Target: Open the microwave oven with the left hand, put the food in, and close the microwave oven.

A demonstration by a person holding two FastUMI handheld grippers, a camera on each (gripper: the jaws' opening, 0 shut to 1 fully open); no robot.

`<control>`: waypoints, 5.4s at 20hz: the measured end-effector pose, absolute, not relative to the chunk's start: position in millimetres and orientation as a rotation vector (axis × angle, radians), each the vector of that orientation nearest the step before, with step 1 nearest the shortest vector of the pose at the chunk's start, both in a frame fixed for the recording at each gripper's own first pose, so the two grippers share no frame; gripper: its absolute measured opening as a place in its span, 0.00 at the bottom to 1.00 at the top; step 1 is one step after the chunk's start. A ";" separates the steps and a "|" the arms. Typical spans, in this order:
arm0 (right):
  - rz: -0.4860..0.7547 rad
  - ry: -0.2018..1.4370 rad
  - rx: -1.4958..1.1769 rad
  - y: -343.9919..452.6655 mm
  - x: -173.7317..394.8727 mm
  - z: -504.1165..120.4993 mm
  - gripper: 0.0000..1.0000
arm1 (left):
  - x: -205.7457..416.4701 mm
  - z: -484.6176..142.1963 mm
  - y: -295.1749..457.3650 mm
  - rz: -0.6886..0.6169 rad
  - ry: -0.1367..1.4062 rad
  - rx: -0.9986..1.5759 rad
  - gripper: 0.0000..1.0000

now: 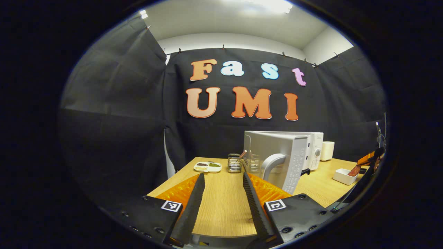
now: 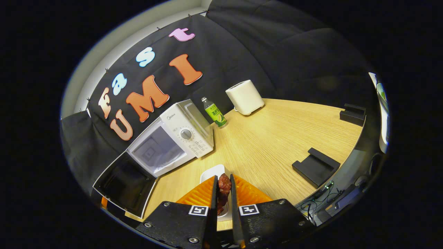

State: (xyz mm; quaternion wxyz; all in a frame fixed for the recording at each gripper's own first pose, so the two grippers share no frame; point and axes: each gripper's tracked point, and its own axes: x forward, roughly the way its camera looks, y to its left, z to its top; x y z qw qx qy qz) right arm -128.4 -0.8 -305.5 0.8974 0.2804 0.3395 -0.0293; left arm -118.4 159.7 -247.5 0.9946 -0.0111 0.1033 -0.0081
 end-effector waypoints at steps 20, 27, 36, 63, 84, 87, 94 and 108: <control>0.115 0.464 0.489 118.9 5.1 -216.2 0.16 | -100.3 -282.9 154.7 0.048 0.280 0.022 0.88; 0.104 0.450 0.563 184.7 61.8 -237.3 0.15 | -106.6 -287.9 174.8 0.117 0.300 0.025 0.88; 0.019 0.428 0.549 237.4 120.0 -286.2 0.15 | -117.3 -291.5 203.5 0.170 0.326 0.064 0.84; -0.238 0.386 0.790 315.9 215.1 -403.9 0.16 | -132.4 -297.8 224.8 0.184 0.364 0.087 0.84; -0.155 0.588 0.274 280.8 152.5 -397.2 0.54 | -108.7 -276.9 168.1 0.068 0.300 0.063 0.84; -0.074 0.553 0.278 286.3 133.8 -371.4 0.59 | -105.5 -280.9 154.5 0.043 0.305 0.030 0.84; 0.099 0.474 0.173 266.9 89.6 -308.8 0.79 | -99.3 -290.3 116.6 -0.038 0.320 -0.020 0.87; 0.178 0.374 0.094 159.6 39.3 -220.5 0.87 | -68.5 -295.5 -37.4 -0.319 0.308 -0.077 0.87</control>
